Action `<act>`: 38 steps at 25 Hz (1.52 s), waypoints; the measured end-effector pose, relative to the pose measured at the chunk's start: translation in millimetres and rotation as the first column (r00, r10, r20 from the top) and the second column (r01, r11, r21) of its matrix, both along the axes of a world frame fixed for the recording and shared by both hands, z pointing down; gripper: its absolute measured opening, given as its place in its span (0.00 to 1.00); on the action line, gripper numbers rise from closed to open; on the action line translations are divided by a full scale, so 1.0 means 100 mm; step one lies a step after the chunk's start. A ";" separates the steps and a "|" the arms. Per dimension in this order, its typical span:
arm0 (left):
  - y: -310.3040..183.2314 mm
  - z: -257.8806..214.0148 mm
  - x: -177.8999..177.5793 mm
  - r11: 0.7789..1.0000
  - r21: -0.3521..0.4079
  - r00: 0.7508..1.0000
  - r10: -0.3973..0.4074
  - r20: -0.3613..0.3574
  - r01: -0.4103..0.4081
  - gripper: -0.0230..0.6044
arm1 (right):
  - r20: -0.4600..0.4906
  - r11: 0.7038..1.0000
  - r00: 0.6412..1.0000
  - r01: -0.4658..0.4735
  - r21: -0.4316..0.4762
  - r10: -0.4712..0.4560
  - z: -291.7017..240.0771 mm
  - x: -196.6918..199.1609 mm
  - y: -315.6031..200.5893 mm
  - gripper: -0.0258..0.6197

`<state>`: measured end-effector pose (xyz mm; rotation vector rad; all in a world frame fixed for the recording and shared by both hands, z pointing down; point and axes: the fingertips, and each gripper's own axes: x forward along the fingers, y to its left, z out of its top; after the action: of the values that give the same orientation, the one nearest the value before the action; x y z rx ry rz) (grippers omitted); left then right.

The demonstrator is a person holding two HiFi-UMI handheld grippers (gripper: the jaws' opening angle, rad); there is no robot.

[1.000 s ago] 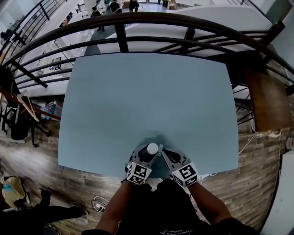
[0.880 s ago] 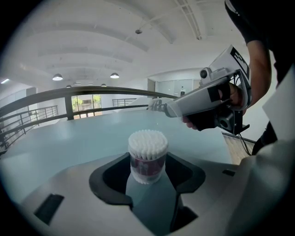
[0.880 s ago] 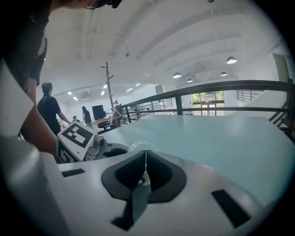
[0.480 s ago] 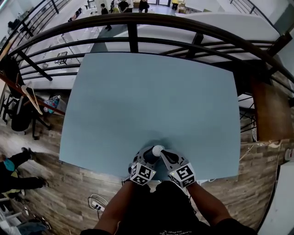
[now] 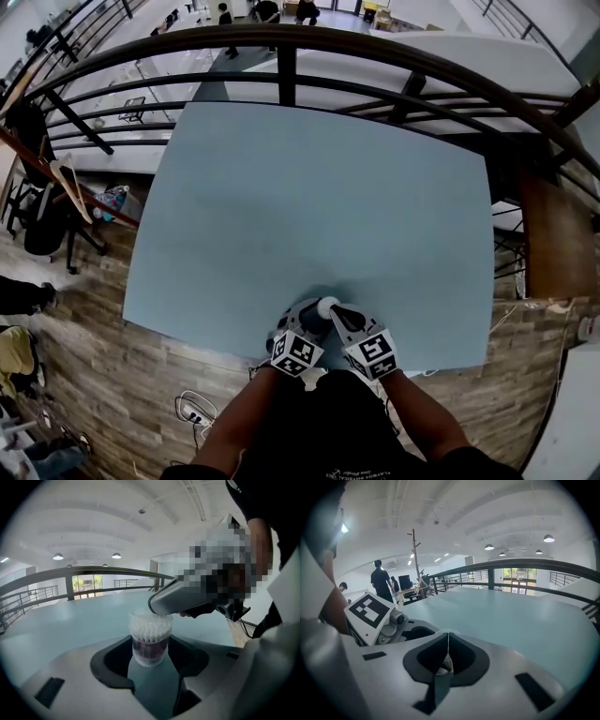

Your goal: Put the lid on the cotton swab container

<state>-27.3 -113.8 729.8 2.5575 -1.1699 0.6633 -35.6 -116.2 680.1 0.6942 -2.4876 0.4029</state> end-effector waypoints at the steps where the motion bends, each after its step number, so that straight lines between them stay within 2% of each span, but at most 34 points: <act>1: 0.00 0.00 0.00 1.000 -0.001 1.000 0.001 0.000 -0.001 0.43 | -0.019 1.000 1.000 0.004 -0.001 -0.004 0.00 0.00 -0.01 0.07; 9: 0.01 0.02 -0.04 1.000 -0.006 1.000 0.003 -0.006 -0.003 0.43 | -0.085 1.000 0.996 0.023 0.018 -0.022 0.05 -0.08 0.02 0.07; 14: 0.01 0.03 -0.05 1.000 -0.010 1.000 0.004 -0.011 -0.004 0.43 | -0.097 0.999 0.995 -0.011 -0.032 0.008 0.02 -0.11 0.03 0.07; 16: 0.01 0.04 -0.04 1.000 -0.012 1.000 0.005 -0.014 -0.005 0.43 | -0.119 1.000 0.993 -0.009 -0.024 0.006 0.07 -0.06 0.02 0.07; 20: 0.01 0.02 -0.03 1.000 -0.016 1.000 0.005 -0.022 -0.005 0.43 | -0.103 0.999 0.995 0.003 -0.036 -0.007 0.07 -0.08 0.02 0.07; 27: 0.04 -0.01 -0.05 1.000 -0.020 0.997 0.010 -0.076 -0.012 0.43 | -0.118 1.000 0.993 0.001 -0.014 -0.003 0.09 -0.04 0.01 0.07; 31: 0.13 -0.08 -0.12 1.000 -0.011 0.996 0.003 -0.087 -0.004 0.43 | -0.086 0.999 0.996 -0.002 -0.040 -0.001 0.04 -0.08 0.03 0.07; 35: 0.24 -0.21 -0.26 1.000 0.000 0.995 -0.022 -0.098 0.022 0.43 | -0.025 0.999 1.000 0.007 0.048 -0.006 -0.12 -0.12 0.06 0.07; 38: 0.27 -0.31 -0.40 0.999 0.010 0.994 -0.045 -0.098 0.046 0.43 | 0.018 0.996 1.000 -0.020 0.088 0.019 -0.30 -0.14 0.04 0.07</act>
<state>-67.0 -86.4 698.6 2.5341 -1.1987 0.5157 -49.2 -111.7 650.3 0.7539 -2.5292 0.3084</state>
